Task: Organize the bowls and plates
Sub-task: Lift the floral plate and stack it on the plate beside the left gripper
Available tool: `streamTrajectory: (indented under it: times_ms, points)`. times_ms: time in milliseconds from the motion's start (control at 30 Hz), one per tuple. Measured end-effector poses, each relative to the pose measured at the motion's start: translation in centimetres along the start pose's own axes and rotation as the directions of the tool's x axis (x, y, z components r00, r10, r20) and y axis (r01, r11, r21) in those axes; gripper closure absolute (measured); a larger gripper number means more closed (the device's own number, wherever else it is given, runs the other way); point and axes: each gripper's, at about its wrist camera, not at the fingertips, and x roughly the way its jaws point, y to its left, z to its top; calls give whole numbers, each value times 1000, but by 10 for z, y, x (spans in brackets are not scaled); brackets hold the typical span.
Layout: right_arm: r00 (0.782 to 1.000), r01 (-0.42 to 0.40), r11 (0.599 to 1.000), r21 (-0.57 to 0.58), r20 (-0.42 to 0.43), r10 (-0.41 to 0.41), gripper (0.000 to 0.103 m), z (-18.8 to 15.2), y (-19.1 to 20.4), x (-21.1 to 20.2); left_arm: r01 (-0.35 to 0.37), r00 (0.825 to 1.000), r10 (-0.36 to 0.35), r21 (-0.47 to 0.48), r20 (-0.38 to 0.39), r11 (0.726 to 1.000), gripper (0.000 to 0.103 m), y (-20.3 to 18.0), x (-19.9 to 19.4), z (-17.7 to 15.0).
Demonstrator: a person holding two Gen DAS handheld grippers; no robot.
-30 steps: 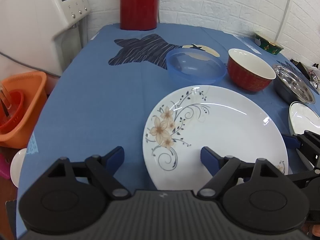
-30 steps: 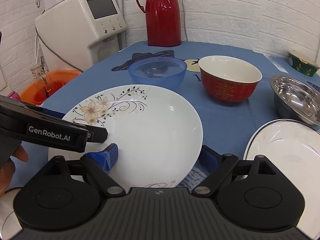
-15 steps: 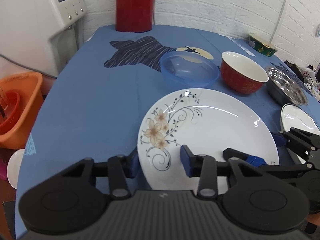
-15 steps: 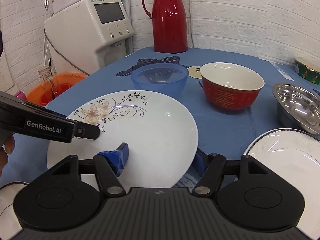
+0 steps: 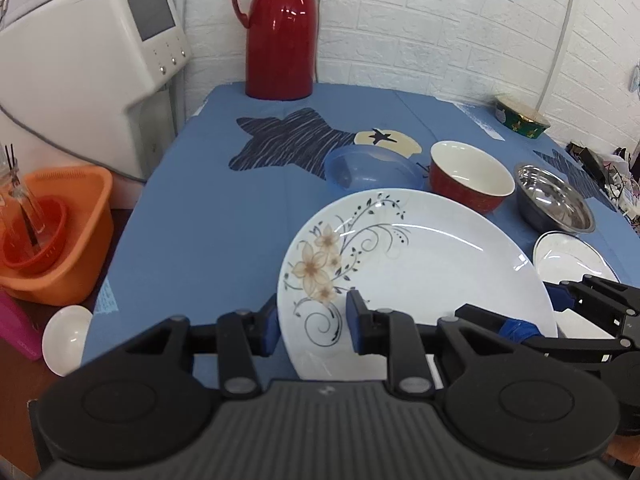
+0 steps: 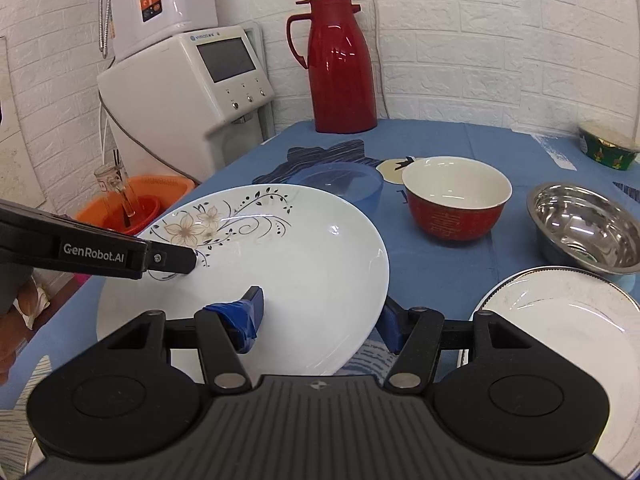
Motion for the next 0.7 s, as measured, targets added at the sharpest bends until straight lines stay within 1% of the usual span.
streamTrajectory:
  times_ms: [100, 233, 433, 533, 633, 700]
  points:
    - [1000, -4, 1000, -5, 4, 4, 58, -7, 9, -20, -2, 1000, 2, 6, 18, 1000, 80, -6, -24, -12]
    - [1000, -9, 1000, -9, -3, 9, 58, -23, 23, -46, -5, 1000, 5, -1, 19, 1000, 80, -11, -50, -35]
    - [1000, -26, 1000, 8, -15, 26, 57, -57, 44, -82, -6, 1000, 6, -33, 4, 999, 80, -13, -89, -88]
    - [999, -33, 999, 15, -30, 34, 57, -74, 54, -90, -22, 1000, 22, -43, -6, 999, 80, -13, -100, -112]
    - [999, -32, 999, 8, -34, 32, 57, -84, 60, -93, -24, 1000, 24, -54, -15, 998, 80, -12, -103, -127]
    - [999, -36, 999, 6, -32, 37, 57, -87, 62, -95, -24, 1000, 24, -56, -3, 998, 80, -10, -103, -132]
